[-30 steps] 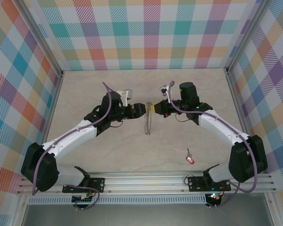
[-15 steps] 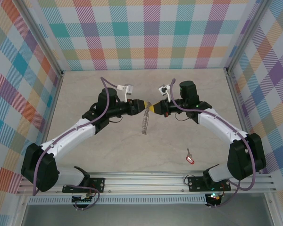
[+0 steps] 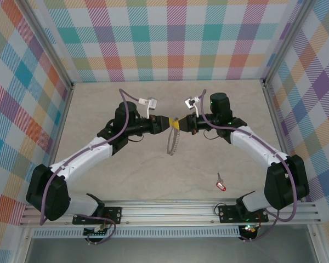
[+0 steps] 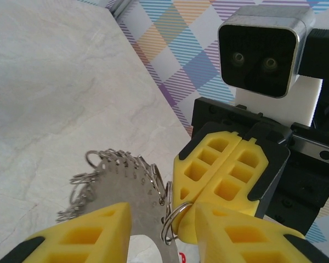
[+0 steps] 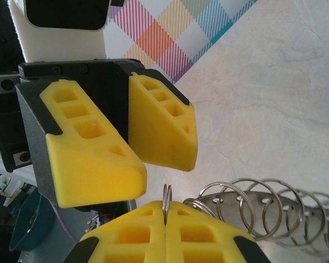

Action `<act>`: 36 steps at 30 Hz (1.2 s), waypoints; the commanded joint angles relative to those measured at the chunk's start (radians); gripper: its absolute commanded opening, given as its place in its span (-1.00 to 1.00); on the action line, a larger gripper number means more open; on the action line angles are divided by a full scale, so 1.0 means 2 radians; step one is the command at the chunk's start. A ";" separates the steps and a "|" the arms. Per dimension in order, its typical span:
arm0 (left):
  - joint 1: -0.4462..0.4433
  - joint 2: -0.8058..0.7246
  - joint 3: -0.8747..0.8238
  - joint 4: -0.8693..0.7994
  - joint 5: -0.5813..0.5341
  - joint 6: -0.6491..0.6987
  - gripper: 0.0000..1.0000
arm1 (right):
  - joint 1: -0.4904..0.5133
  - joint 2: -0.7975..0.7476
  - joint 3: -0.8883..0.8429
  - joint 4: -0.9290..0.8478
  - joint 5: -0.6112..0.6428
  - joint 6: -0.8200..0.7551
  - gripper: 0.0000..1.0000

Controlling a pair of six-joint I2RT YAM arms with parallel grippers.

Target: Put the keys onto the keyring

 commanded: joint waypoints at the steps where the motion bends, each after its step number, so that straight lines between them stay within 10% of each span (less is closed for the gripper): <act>1: 0.005 0.006 0.005 0.033 0.019 -0.009 -0.29 | -0.002 -0.008 0.005 0.033 -0.026 0.007 -1.00; 36: 0.004 0.010 -0.032 0.143 0.084 -0.074 -0.48 | -0.025 -0.019 -0.019 0.114 -0.067 0.078 -1.00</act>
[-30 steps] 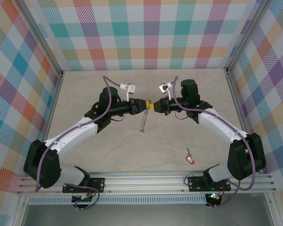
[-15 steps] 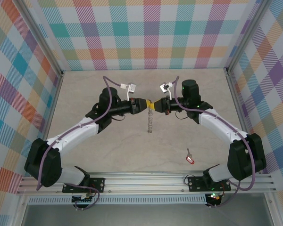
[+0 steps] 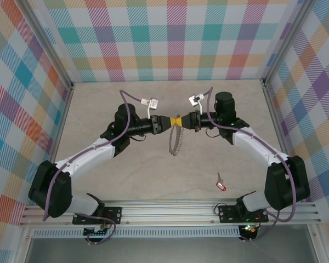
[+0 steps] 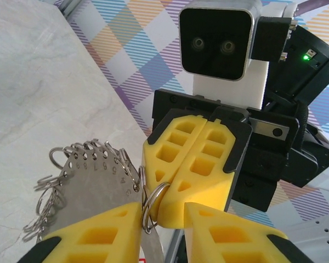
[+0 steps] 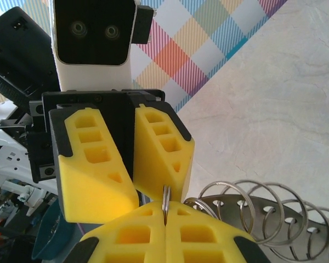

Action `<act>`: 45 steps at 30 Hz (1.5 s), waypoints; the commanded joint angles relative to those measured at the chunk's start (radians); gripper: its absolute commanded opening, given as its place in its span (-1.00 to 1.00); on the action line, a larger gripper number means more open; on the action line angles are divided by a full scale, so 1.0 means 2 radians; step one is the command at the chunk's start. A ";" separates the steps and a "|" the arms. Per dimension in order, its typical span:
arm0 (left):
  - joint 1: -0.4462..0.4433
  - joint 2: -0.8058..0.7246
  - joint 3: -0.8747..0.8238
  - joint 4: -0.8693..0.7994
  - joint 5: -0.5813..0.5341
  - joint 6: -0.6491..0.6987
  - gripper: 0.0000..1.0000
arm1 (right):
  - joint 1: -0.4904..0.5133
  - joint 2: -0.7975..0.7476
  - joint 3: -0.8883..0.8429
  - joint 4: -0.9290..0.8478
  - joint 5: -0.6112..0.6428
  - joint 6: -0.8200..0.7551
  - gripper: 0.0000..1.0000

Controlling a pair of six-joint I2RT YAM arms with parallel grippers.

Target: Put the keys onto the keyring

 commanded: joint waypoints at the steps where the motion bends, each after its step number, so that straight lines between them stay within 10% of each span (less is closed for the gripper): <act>1: 0.003 -0.003 -0.001 0.023 0.020 -0.006 -0.49 | -0.004 -0.014 0.001 0.033 -0.029 0.009 -1.00; 18: -0.004 0.027 0.029 0.037 0.031 -0.012 -0.84 | -0.005 -0.006 0.003 0.029 -0.048 0.012 -1.00; 34: -0.005 0.020 0.031 0.041 0.012 -0.013 -0.60 | -0.005 0.001 0.003 0.033 -0.057 0.017 -1.00; 45: -0.009 0.026 0.035 0.074 0.017 -0.027 -0.93 | -0.006 0.007 -0.002 0.040 -0.058 0.023 -1.00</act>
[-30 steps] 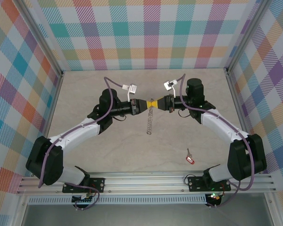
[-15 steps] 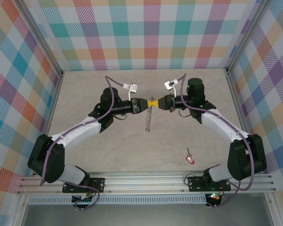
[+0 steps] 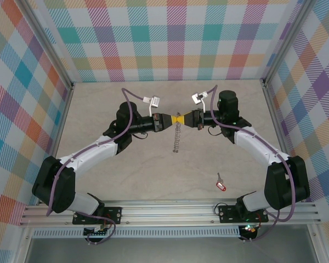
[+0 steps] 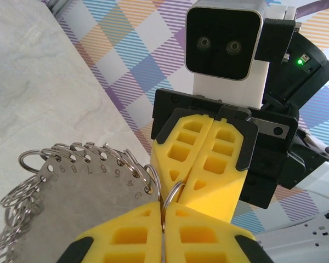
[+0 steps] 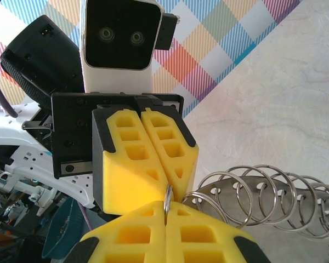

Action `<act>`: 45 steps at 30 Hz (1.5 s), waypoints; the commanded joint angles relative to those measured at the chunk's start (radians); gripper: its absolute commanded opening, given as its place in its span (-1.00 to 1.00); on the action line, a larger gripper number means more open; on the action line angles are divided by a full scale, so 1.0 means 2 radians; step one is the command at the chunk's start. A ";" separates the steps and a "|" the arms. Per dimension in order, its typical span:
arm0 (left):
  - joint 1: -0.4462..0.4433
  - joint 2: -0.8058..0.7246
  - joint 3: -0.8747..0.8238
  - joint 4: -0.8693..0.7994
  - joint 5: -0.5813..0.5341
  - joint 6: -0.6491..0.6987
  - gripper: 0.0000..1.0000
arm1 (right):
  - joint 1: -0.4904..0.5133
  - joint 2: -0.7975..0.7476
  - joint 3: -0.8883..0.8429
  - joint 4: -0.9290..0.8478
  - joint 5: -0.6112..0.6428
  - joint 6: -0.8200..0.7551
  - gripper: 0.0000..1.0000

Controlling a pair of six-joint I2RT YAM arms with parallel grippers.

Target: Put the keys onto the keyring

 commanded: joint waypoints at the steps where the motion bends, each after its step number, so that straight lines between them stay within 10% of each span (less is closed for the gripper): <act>1: -0.007 0.002 0.022 0.047 0.004 -0.004 -1.00 | 0.007 0.007 -0.003 0.019 -0.028 0.003 -1.00; 6: -0.008 0.002 0.019 0.035 -0.007 0.004 -1.00 | 0.007 0.011 -0.006 0.023 -0.016 0.007 -0.86; 18: -0.008 -0.006 -0.008 -0.045 -0.045 0.073 -1.00 | -0.025 -0.020 -0.035 0.020 0.035 0.026 0.21; 45: -0.009 0.051 0.053 -0.157 0.024 0.173 -1.00 | -0.031 -0.006 -0.116 0.086 0.023 0.064 -0.02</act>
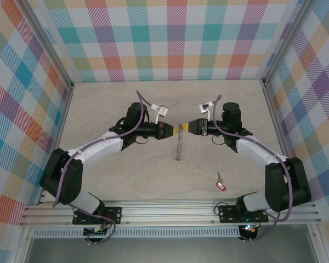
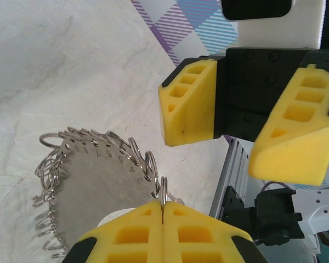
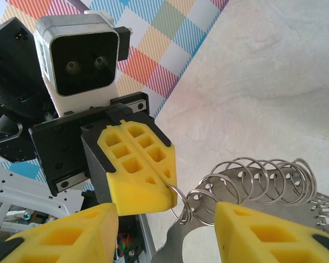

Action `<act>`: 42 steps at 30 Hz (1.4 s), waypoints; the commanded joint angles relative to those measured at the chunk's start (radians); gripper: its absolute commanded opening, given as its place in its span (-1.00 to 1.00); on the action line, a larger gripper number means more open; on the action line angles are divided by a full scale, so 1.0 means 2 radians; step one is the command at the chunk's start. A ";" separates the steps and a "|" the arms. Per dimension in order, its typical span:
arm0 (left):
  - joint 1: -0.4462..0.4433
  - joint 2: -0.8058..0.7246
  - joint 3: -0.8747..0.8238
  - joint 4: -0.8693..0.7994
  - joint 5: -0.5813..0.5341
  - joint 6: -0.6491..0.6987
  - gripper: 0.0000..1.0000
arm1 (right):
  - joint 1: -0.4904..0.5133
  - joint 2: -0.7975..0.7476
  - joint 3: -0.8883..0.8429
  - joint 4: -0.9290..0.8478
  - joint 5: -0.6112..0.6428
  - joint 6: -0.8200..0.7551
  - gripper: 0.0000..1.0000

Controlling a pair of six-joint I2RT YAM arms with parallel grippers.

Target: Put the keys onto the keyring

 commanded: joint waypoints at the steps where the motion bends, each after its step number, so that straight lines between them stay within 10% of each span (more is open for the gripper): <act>1: -0.004 0.002 0.023 0.003 0.021 0.013 -1.00 | 0.002 0.006 -0.013 0.032 -0.020 0.009 -0.02; 42: -0.009 0.017 0.043 -0.004 0.040 0.016 -1.00 | 0.018 0.005 -0.009 0.036 -0.031 0.017 -0.35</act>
